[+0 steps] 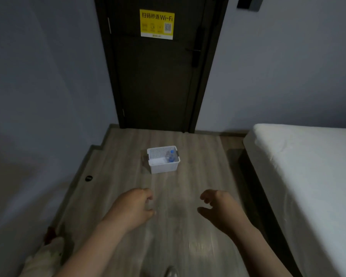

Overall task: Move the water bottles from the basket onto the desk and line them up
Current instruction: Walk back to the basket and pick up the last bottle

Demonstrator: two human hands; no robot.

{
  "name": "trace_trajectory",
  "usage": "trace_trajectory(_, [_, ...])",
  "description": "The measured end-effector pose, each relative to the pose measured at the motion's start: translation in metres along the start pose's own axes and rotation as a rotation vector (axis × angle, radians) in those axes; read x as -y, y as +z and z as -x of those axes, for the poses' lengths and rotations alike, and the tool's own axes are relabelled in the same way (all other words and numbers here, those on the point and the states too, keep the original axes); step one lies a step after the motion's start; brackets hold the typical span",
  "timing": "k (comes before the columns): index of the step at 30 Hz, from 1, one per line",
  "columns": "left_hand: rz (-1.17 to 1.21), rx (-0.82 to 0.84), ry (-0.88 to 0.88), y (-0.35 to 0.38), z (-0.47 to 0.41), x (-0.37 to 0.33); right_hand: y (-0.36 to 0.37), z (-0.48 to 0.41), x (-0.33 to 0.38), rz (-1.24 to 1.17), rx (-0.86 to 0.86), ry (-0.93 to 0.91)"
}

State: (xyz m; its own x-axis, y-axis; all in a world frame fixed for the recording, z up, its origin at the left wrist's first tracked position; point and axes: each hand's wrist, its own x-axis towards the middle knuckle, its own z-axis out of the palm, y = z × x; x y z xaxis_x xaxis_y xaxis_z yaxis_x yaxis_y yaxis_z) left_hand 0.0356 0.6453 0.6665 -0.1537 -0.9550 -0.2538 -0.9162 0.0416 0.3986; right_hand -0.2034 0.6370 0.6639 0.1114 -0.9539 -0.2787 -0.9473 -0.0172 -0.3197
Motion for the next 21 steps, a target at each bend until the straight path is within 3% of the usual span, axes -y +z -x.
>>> trace_trajectory(10, [0.063, -0.033, -0.088, -0.040, -0.171, -0.003, -0.056, -0.181, -0.024, 0.009, 0.067, -0.043])
trace_trajectory(21, [0.137, -0.016, -0.063, -0.096, -0.382, 0.049, -0.085, -0.387, 0.001, 0.011, 0.092, 0.001])
